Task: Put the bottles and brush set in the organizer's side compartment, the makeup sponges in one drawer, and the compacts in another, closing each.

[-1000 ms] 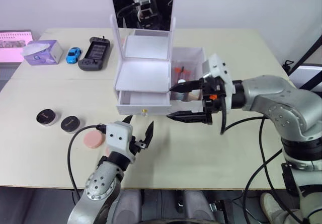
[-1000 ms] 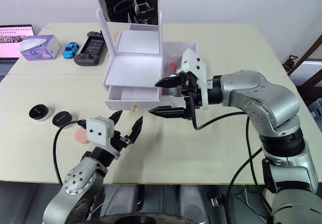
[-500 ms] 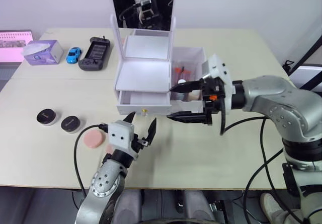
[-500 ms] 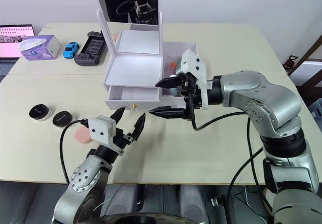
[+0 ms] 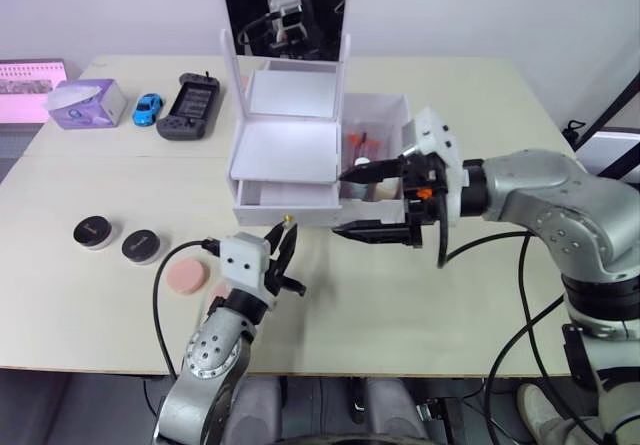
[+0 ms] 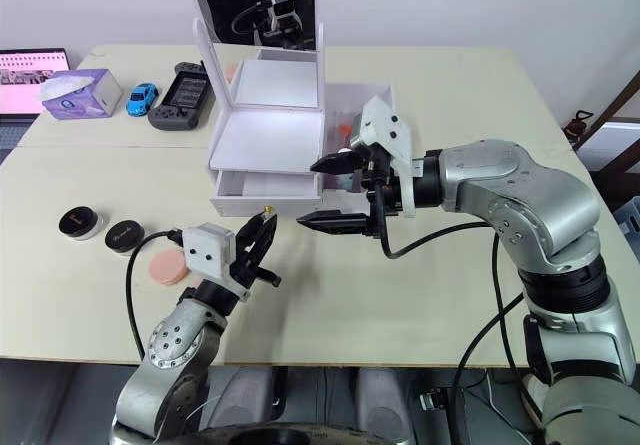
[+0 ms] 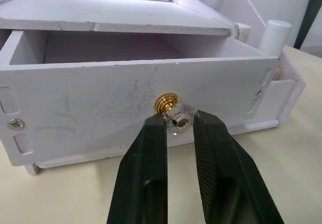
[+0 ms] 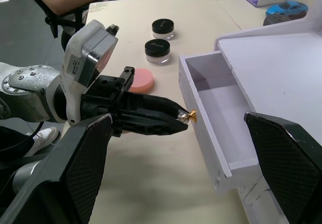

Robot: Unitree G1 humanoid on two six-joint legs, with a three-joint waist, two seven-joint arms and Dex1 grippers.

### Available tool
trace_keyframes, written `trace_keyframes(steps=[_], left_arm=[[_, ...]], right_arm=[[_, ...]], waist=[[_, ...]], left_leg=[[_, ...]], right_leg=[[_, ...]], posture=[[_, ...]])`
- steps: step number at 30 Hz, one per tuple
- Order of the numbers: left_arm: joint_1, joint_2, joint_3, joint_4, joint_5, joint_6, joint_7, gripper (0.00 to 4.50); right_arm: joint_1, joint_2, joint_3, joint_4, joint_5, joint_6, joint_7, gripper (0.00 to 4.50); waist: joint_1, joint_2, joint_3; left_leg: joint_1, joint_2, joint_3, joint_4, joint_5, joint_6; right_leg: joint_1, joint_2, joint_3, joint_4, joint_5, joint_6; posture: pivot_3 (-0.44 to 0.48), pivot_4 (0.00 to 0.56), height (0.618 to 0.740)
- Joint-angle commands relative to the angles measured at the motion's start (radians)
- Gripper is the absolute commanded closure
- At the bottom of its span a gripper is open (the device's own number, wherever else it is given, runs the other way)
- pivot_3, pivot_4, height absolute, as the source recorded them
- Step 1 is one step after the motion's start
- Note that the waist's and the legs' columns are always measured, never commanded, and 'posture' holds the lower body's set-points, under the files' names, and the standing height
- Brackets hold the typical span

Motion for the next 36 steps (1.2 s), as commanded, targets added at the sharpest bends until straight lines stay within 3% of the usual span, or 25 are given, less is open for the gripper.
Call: trace_keyframes(steps=[1,8,20,28,29,35,36], left_arm=[[-0.008,-0.003,0.007,-0.030,0.016,-0.013,0.006,4.28],[0.030,0.035,0.029,-0.110,-0.007,0.037,-0.019,4.28],[0.219,0.142,0.086,-0.309,-0.138,0.183,-0.084,4.28],[0.232,0.152,0.087,-0.342,-0.165,0.237,-0.079,4.28],[0.235,0.151,0.090,-0.344,-0.167,0.239,-0.078,3.23],[0.258,0.165,0.137,-0.372,-0.215,0.273,-0.087,0.16],[0.265,0.165,0.154,-0.385,-0.241,0.288,-0.087,0.07]], right_arm=[[-0.031,-0.008,-0.027,-0.020,-0.003,-0.023,0.003,0.00],[-0.023,0.004,-0.019,-0.009,-0.009,-0.044,0.009,0.00],[-0.010,0.043,0.009,0.025,-0.036,-0.087,0.028,0.00],[-0.008,0.053,0.012,0.031,-0.044,-0.098,0.036,0.00],[-0.006,0.053,0.012,0.032,-0.045,-0.099,0.037,0.00],[0.008,0.052,0.010,0.024,-0.048,-0.110,0.045,0.00],[0.006,0.055,0.010,0.027,-0.048,-0.114,0.047,0.00]], waist=[[0.000,0.000,0.000],[-0.002,0.000,0.000],[-0.007,0.000,0.000],[-0.007,0.000,0.000],[-0.007,0.000,0.000],[-0.007,0.000,0.000],[-0.008,0.000,0.000]], left_leg=[[0.000,0.000,0.000,0.000,0.000,0.000],[0.000,0.000,0.000,0.000,0.000,0.000],[0.000,0.000,0.000,0.000,0.000,0.000],[0.000,0.000,0.000,0.000,0.000,0.000],[0.000,0.000,0.000,0.000,0.000,0.000],[0.000,0.000,0.000,-0.001,0.000,0.000],[0.000,0.000,0.000,0.000,0.000,0.000]], right_leg=[[0.000,0.000,0.000,0.000,0.000,0.000],[0.000,0.000,0.000,0.000,0.000,0.000],[0.000,0.000,0.000,0.000,-0.001,0.002],[0.000,0.000,0.000,0.000,-0.001,0.002],[0.000,0.000,0.000,0.000,-0.001,0.002],[-0.001,0.000,0.000,0.000,-0.001,0.002],[-0.001,0.000,0.000,0.000,-0.001,0.002]], posture=[[0.000,0.150,0.740],[0.000,0.150,0.740],[0.000,0.150,0.740],[0.000,0.150,0.740],[0.000,0.150,0.740],[0.000,0.150,0.740],[0.000,0.150,0.740]])
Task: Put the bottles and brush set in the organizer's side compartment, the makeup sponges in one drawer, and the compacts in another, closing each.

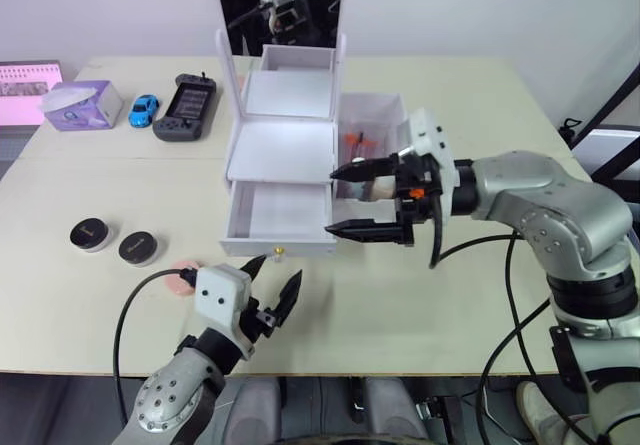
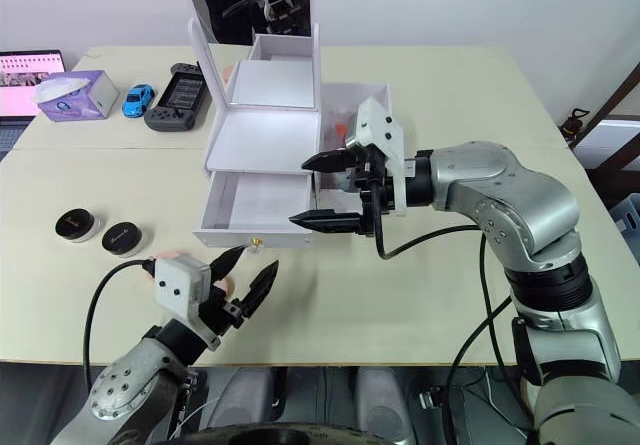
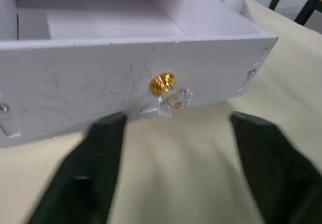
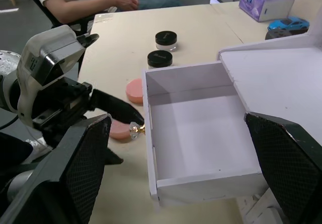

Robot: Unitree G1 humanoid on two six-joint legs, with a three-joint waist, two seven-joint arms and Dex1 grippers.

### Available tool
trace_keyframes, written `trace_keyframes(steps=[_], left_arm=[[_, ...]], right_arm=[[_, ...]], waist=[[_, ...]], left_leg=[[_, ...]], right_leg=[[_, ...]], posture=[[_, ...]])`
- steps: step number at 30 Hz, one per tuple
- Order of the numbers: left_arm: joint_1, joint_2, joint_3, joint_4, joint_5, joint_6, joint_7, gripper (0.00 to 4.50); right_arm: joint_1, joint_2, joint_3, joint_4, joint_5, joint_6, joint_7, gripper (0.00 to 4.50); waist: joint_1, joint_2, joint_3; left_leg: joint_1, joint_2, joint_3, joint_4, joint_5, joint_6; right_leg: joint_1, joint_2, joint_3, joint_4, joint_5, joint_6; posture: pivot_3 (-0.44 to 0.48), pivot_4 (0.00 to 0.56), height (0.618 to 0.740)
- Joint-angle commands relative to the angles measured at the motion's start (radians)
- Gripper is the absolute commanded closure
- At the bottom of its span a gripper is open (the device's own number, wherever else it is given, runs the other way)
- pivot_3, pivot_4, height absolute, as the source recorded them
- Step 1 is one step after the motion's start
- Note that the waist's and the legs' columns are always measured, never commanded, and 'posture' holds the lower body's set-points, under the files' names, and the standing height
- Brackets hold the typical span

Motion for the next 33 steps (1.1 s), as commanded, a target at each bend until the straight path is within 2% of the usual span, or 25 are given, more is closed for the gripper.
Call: trace_keyframes(steps=[1,3,7,9,12,15,17,20,24,30,33], left_arm=[[0.031,0.014,0.067,-0.087,-0.085,0.028,-0.015,0.07],[0.069,0.035,0.116,-0.117,-0.150,0.029,-0.050,0.07],[0.174,0.131,0.372,-0.129,-0.439,-0.061,-0.196,0.07],[0.217,0.195,0.528,-0.085,-0.526,-0.081,-0.286,0.07],[0.248,0.287,0.687,0.004,-0.619,-0.074,-0.386,0.07],[0.174,0.421,0.786,0.184,-0.600,-0.051,-0.475,0.07],[0.067,0.538,0.835,0.344,-0.599,-0.042,-0.559,0.07],[-0.083,0.686,0.864,0.585,-0.570,-0.045,-0.700,0.07],[-0.286,0.839,0.799,0.882,-0.479,-0.095,-0.865,0.07],[-0.618,0.918,0.595,1.247,-0.288,-0.221,-0.986,0.07],[-0.766,0.925,0.541,1.443,-0.215,-0.297,-1.040,0.07]], right_arm=[[-0.011,0.009,-0.011,-0.010,-0.004,-0.034,0.011,0.00],[-0.012,0.016,-0.009,-0.002,-0.007,-0.044,0.016,0.00],[-0.011,0.027,-0.002,0.032,-0.025,-0.079,0.041,0.00],[-0.009,0.025,-0.003,0.049,-0.032,-0.095,0.058,0.00],[-0.001,0.015,-0.010,0.069,-0.039,-0.115,0.086,0.00],[0.030,-0.018,-0.028,0.076,-0.033,-0.128,0.131,0.00],[0.050,-0.059,-0.069,0.089,-0.020,-0.122,0.154,0.00],[0.096,-0.133,-0.153,0.101,0.014,-0.097,0.178,0.00],[0.229,-0.239,-0.308,0.116,0.037,-0.103,0.203,0.00],[0.442,-0.325,-0.502,0.212,-0.026,-0.173,0.205,0.00],[0.535,-0.339,-0.578,0.296,-0.074,-0.248,0.215,0.00]], waist=[[-0.001,0.000,0.000],[-0.005,0.000,0.000],[-0.016,0.000,0.000],[-0.018,0.000,0.000],[-0.018,0.000,0.000],[-0.012,0.000,0.000],[-0.012,0.000,0.000],[-0.012,0.000,0.000],[-0.016,-0.001,0.000],[-0.017,-0.001,0.000],[-0.016,-0.001,0.000]], left_leg=[[0.000,0.000,0.000,0.000,0.000,0.000],[0.000,0.000,0.000,0.000,0.000,0.000],[0.000,0.000,0.000,-0.001,0.000,0.000],[0.000,0.000,0.000,-0.001,0.000,0.000],[0.000,0.001,0.000,0.000,0.000,0.000],[-0.001,0.000,0.000,0.000,0.000,0.000],[-0.001,0.000,0.000,0.000,0.000,0.000],[-0.002,0.000,0.001,0.002,0.000,0.000],[-0.002,0.000,0.004,-0.001,0.000,0.000],[-0.001,0.001,0.005,-0.006,-0.002,0.003],[-0.001,0.001,0.004,-0.005,-0.002,0.003]], right_leg=[[0.000,0.000,0.000,0.000,0.000,0.000],[0.000,0.000,0.000,0.000,0.000,0.000],[-0.001,0.000,0.000,0.000,0.000,0.000],[-0.002,0.000,0.000,0.000,0.000,0.000],[-0.002,0.000,-0.001,0.000,0.000,0.000],[-0.001,0.000,-0.001,-0.001,0.000,0.000],[-0.001,-0.001,-0.001,-0.002,0.000,0.000],[-0.001,-0.001,-0.001,-0.002,0.000,0.000],[-0.001,-0.003,0.000,-0.004,0.000,-0.001],[-0.004,-0.001,0.000,-0.002,0.001,-0.003],[-0.004,0.000,0.000,-0.001,0.001,-0.002]], posture=[[0.000,0.150,0.740],[0.000,0.150,0.740],[0.000,0.150,0.740],[0.000,0.150,0.740],[0.000,0.150,0.740],[0.000,0.150,0.740],[0.000,0.150,0.740],[0.000,0.150,0.740],[0.000,0.150,0.740],[0.000,0.150,0.740],[0.000,0.150,0.740]])
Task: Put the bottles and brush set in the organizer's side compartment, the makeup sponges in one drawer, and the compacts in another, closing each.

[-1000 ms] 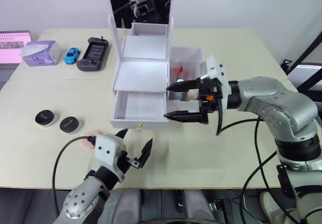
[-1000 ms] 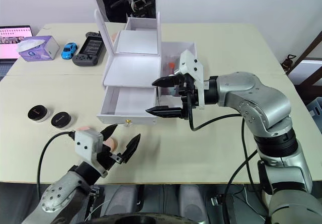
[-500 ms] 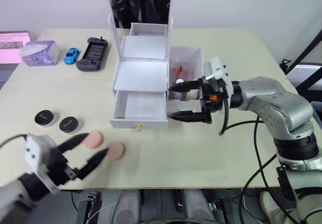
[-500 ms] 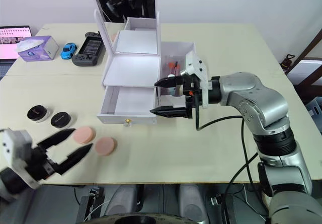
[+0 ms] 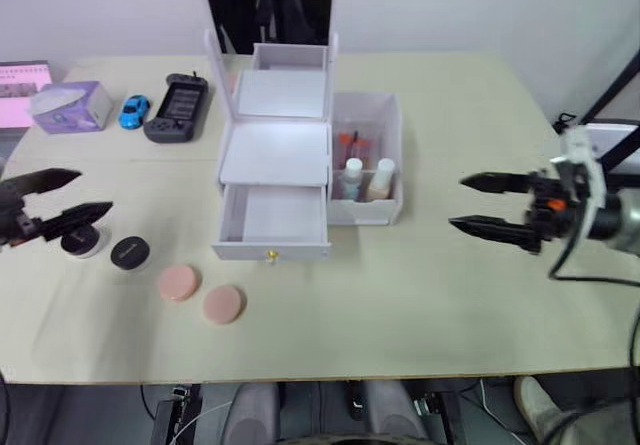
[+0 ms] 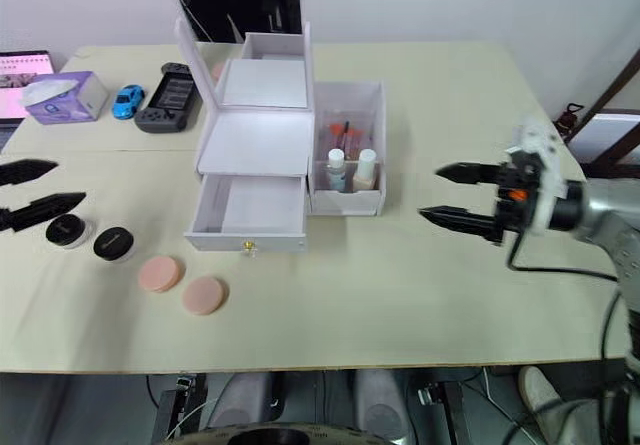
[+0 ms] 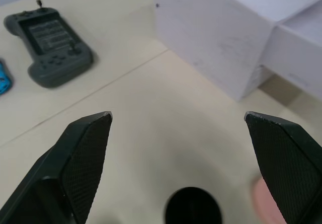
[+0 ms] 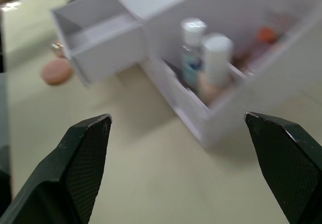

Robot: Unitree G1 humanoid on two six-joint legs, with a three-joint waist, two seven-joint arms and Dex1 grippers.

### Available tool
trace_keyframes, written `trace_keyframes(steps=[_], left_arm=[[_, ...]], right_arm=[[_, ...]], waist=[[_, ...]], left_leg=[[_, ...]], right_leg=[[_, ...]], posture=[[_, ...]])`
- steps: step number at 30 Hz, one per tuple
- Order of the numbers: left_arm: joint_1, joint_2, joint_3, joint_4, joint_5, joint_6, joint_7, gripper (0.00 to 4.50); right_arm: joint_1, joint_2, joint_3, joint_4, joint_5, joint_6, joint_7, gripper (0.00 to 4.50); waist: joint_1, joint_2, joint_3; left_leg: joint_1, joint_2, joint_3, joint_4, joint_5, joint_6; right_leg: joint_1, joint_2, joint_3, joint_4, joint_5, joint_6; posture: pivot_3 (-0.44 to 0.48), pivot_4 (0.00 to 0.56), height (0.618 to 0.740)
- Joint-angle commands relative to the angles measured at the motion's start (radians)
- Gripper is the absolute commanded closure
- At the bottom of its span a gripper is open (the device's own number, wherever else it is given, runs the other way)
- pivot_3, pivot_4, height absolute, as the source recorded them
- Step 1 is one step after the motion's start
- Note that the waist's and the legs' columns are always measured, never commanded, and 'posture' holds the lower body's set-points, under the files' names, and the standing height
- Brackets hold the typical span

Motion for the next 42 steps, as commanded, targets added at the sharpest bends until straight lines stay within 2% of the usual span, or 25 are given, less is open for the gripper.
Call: trace_keyframes(steps=[1,6,11,15,19,21,25,27,29,33,38,42], left_arm=[[-0.121,0.041,-0.032,0.204,0.087,-0.109,-0.068,0.07],[-0.262,0.045,-0.076,0.424,0.180,-0.234,-0.126,0.07],[-0.319,0.017,-0.095,0.492,0.240,-0.343,-0.113,0.07],[-0.346,0.002,-0.073,0.482,0.224,-0.326,-0.112,0.07],[-0.295,-0.002,-0.038,0.378,0.175,-0.235,-0.136,0.07],[-0.214,-0.002,0.001,0.274,0.142,-0.173,-0.132,0.07],[0.016,-0.073,0.134,0.031,0.115,-0.124,-0.019,0.07],[0.175,-0.138,0.236,-0.157,0.075,-0.062,0.025,0.07],[0.308,-0.227,0.327,-0.356,0.044,-0.019,0.101,0.07],[0.547,-0.389,0.430,-0.694,-0.017,0.064,0.198,0.07],[0.791,-0.564,0.440,-0.969,-0.074,0.099,0.262,0.07],[0.930,-0.707,0.341,-1.105,-0.054,0.075,0.319,0.07]], right_arm=[[0.064,-0.030,-0.104,0.082,-0.055,-0.102,0.019,0.00],[0.126,-0.021,-0.146,0.166,-0.106,-0.195,0.020,0.00],[0.132,0.003,-0.152,0.135,-0.085,-0.195,0.002,0.00],[0.092,0.001,-0.114,0.078,-0.067,-0.150,-0.029,0.00],[-0.023,0.009,-0.027,0.016,-0.045,-0.077,-0.088,0.00],[-0.110,0.030,0.040,-0.040,-0.032,-0.037,-0.130,0.00],[-0.314,0.112,0.164,-0.182,0.084,0.116,-0.207,0.00],[-0.407,0.139,0.254,-0.217,0.096,0.188,-0.224,0.00],[-0.466,0.145,0.314,-0.237,0.155,0.261,-0.181,0.00],[-0.576,0.156,0.409,-0.218,0.177,0.324,-0.120,0.00],[-0.692,0.171,0.523,-0.173,0.120,0.309,-0.043,0.00],[-0.761,0.179,0.578,-0.118,0.058,0.271,0.005,0.00]], waist=[[-0.003,0.000,0.000],[-0.007,0.000,0.000],[-0.003,0.000,0.000],[-0.002,0.000,0.000],[-0.008,0.000,0.000],[-0.014,0.000,0.000],[-0.022,0.001,0.001],[-0.033,0.001,0.001],[-0.030,-0.002,0.000],[-0.018,-0.005,0.000],[-0.001,-0.006,-0.001],[-0.003,-0.005,-0.001]], left_leg=[[0.000,0.000,0.000,0.001,0.000,0.000],[0.002,0.000,0.002,0.003,0.000,0.000],[0.004,0.000,0.001,0.004,0.000,0.000],[0.005,0.000,0.001,0.004,0.000,0.000],[0.005,0.000,0.001,0.005,0.000,0.000],[0.006,0.000,0.001,0.005,0.000,-0.001],[0.007,0.001,0.001,0.003,0.000,0.000],[0.007,0.002,0.001,0.002,0.000,0.000],[0.005,0.002,0.002,0.002,0.000,-0.001],[0.002,0.002,0.001,0.004,0.000,-0.001],[0.002,0.000,0.001,0.006,0.000,-0.001],[0.002,0.001,0.001,0.007,0.000,-0.001]], right_leg=[[0.001,0.000,0.000,0.000,0.000,0.000],[0.001,-0.001,0.000,0.001,-0.001,0.002],[0.001,-0.002,0.000,0.006,-0.001,0.003],[0.001,-0.002,0.001,0.009,-0.001,0.003],[0.001,-0.002,0.001,0.011,-0.002,0.003],[0.001,-0.002,0.001,0.012,-0.002,0.003],[0.001,-0.001,0.002,0.012,-0.001,0.002],[0.000,-0.001,0.002,0.012,0.000,0.000],[-0.001,-0.002,0.002,0.011,0.000,0.000],[-0.001,-0.003,0.001,0.008,0.000,0.000],[0.000,-0.004,0.001,0.007,-0.002,0.002],[0.001,-0.003,0.001,0.004,-0.002,0.002]], posture=[[0.000,0.150,0.740],[0.000,0.150,0.740],[0.000,0.150,0.740],[0.000,0.150,0.740],[0.000,0.150,0.740],[0.000,0.150,0.740],[0.000,0.150,0.740],[0.000,0.150,0.740],[0.000,0.150,0.740],[0.000,0.150,0.740],[0.000,0.150,0.740],[0.000,0.150,0.740]])
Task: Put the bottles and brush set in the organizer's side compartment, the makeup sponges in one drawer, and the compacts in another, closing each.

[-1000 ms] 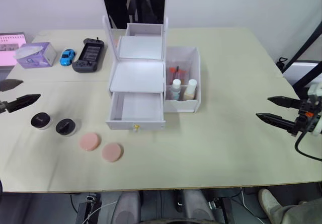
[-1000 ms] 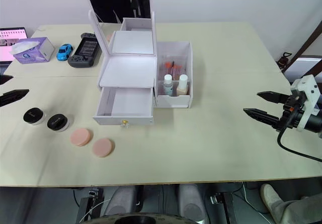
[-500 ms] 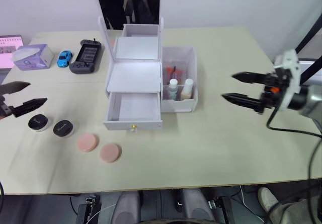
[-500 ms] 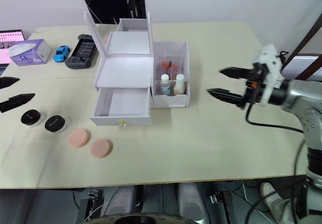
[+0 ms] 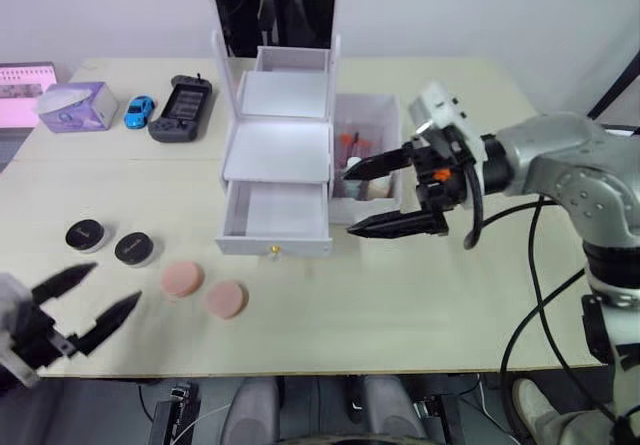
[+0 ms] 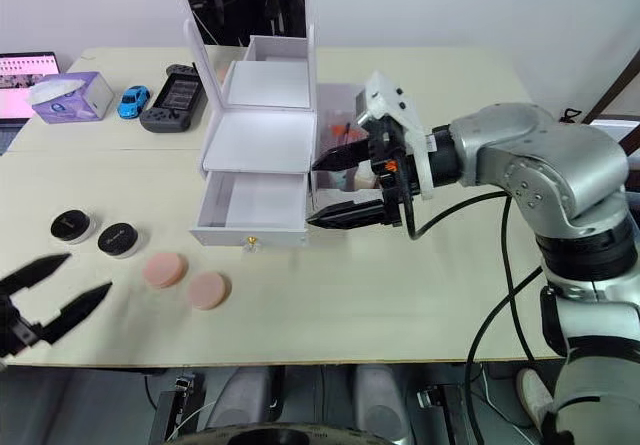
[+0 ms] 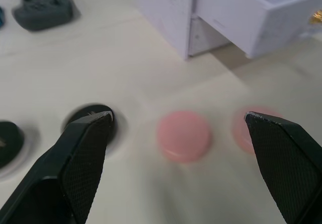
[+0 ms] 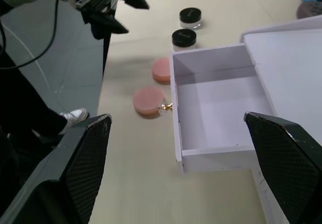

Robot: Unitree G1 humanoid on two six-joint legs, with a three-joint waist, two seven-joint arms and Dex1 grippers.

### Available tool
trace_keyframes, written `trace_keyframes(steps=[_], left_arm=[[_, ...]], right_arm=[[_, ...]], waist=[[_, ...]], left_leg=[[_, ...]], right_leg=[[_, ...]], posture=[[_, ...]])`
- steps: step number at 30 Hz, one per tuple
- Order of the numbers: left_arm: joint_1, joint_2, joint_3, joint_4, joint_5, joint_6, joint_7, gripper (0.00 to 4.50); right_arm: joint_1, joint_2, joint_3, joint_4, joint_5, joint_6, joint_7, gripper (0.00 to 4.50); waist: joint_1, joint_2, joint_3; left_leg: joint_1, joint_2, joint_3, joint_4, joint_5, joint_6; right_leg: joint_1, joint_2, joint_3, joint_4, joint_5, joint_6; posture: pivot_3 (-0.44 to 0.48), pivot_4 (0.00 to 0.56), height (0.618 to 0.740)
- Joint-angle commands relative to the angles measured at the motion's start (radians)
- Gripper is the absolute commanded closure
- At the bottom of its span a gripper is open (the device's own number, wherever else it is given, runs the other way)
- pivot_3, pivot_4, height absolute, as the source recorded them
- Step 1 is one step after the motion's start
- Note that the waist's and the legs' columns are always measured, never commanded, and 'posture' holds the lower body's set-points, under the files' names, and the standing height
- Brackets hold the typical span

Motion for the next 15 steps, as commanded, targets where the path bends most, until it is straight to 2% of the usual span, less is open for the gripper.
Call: trace_keyframes(steps=[1,4,8,15], left_arm=[[0.084,-0.095,-0.105,-0.114,0.035,-0.052,0.047,0.07],[0.127,-0.183,-0.193,-0.144,0.082,-0.115,0.083,0.07],[0.132,-0.234,-0.292,-0.110,0.193,-0.197,0.138,0.07],[0.137,-0.233,-0.431,-0.036,0.290,-0.261,0.173,0.07]], right_arm=[[-0.070,0.003,0.005,0.041,-0.041,-0.036,0.043,0.00],[-0.066,-0.033,0.001,0.019,-0.037,-0.051,0.111,0.00],[-0.029,-0.085,-0.017,-0.015,-0.028,-0.042,0.147,0.00],[-0.007,-0.104,-0.043,-0.032,-0.044,-0.017,0.091,0.00]], waist=[[-0.003,0.001,0.000],[-0.002,0.001,0.000],[0.003,0.001,-0.001],[-0.004,0.001,-0.001]], left_leg=[[0.000,0.000,0.000,0.000,0.000,0.000],[-0.002,0.000,0.001,0.000,0.000,0.000],[-0.003,-0.001,0.001,-0.001,0.000,0.000],[-0.003,-0.001,0.001,-0.002,-0.001,0.002]], right_leg=[[0.001,0.000,0.000,-0.002,0.000,0.000],[0.000,0.000,0.000,-0.006,0.000,-0.001],[0.001,0.000,0.000,-0.007,0.000,-0.001],[-0.001,0.001,0.000,-0.006,0.001,0.000]], posture=[[0.000,0.150,0.740],[0.000,0.150,0.740],[0.000,0.150,0.740],[0.000,0.150,0.740]])
